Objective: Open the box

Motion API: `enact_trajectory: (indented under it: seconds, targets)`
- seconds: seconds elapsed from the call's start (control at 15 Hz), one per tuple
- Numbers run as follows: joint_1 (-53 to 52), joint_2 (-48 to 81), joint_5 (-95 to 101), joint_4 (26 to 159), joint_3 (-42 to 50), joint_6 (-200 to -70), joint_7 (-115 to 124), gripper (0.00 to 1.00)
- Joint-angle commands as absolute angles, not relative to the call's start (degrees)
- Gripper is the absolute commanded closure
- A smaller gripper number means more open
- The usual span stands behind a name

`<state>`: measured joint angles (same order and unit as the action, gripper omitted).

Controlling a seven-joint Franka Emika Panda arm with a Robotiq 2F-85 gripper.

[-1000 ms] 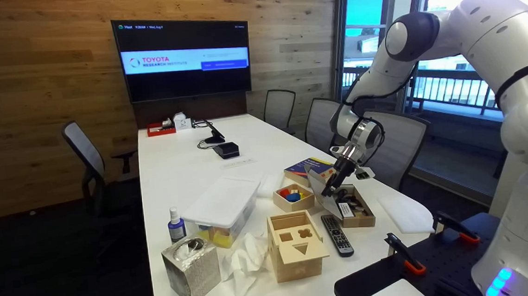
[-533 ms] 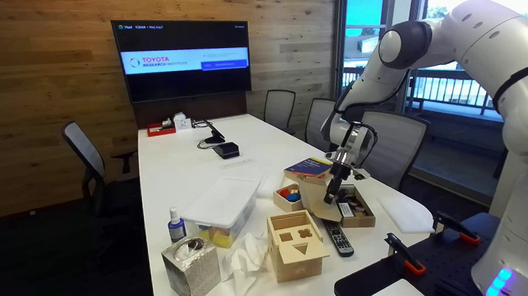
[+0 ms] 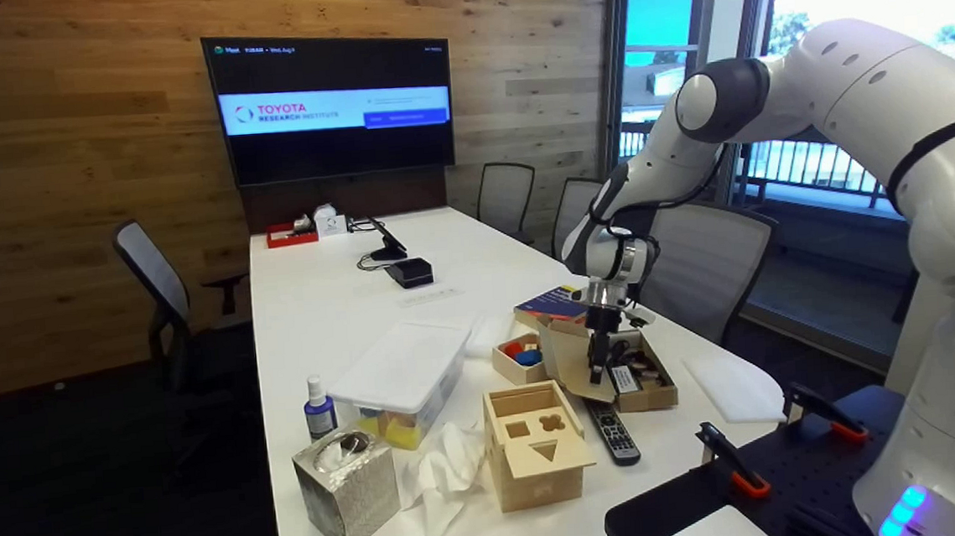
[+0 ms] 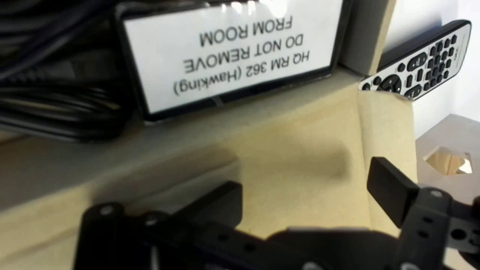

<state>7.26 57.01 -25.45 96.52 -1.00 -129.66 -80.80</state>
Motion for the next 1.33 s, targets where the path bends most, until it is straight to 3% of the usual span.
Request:
enact_trajectory:
  seconds: [0.0, 0.6, 1.27]
  targets:
    - [8.93, 61.68, -19.03, 91.36, -3.7, -128.98, -76.67, 0.0]
    - [10.41, 64.8, -12.6, 87.58, -6.76, -126.76, -72.45, 0.0]
    - [16.47, 55.8, -14.64, 96.58, -10.41, -131.93, -76.64, 0.0]
